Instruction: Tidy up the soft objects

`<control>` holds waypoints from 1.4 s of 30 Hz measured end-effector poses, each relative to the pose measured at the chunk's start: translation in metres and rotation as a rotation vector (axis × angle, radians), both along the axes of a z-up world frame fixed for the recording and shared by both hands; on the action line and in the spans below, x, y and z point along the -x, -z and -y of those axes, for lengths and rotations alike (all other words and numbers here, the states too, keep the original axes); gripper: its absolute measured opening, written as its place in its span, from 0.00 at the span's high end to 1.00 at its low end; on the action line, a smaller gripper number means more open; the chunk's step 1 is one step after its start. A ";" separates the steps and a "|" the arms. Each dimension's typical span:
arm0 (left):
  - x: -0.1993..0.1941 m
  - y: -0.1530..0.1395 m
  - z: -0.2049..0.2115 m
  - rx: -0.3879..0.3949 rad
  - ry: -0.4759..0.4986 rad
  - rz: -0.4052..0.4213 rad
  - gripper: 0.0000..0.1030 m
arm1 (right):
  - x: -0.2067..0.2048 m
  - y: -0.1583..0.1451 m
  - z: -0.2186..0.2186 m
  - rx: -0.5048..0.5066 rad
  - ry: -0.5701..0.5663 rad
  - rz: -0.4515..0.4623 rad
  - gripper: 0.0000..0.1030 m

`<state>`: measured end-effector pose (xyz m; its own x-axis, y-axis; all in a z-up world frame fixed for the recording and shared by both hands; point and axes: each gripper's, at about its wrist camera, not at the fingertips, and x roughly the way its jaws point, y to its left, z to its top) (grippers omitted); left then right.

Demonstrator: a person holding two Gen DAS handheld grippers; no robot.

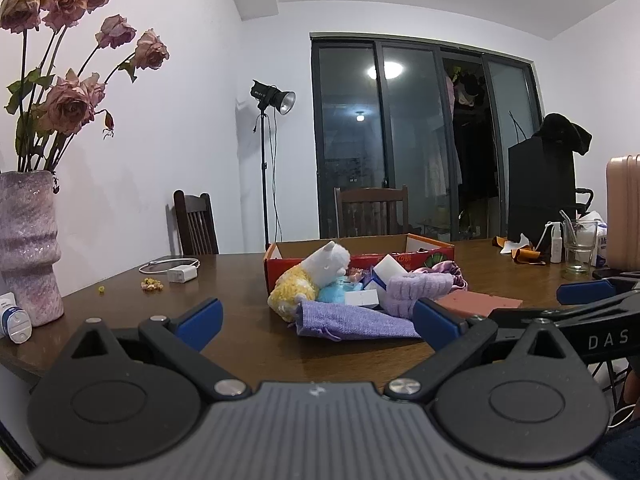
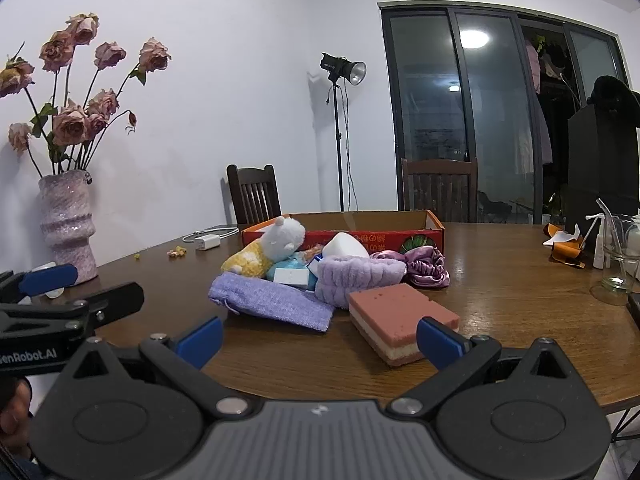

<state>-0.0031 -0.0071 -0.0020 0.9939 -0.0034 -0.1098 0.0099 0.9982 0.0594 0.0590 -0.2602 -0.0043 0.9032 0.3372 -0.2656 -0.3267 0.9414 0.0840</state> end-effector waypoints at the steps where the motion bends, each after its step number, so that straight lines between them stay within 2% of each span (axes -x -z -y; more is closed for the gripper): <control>1: 0.000 0.000 0.000 0.001 -0.001 -0.001 0.00 | 0.000 0.000 0.000 0.000 0.000 0.001 0.00; 24: -0.001 0.001 -0.002 0.011 -0.004 -0.011 0.00 | -0.002 0.001 0.003 -0.009 0.017 -0.011 0.00; 42: -0.002 0.002 -0.002 0.013 0.006 -0.022 0.00 | 0.004 0.000 0.001 0.023 0.034 0.018 0.00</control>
<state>-0.0007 -0.0048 -0.0041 0.9912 -0.0107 -0.1320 0.0169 0.9988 0.0458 0.0549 -0.2608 -0.0039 0.9186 0.3007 -0.2564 -0.2962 0.9534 0.0570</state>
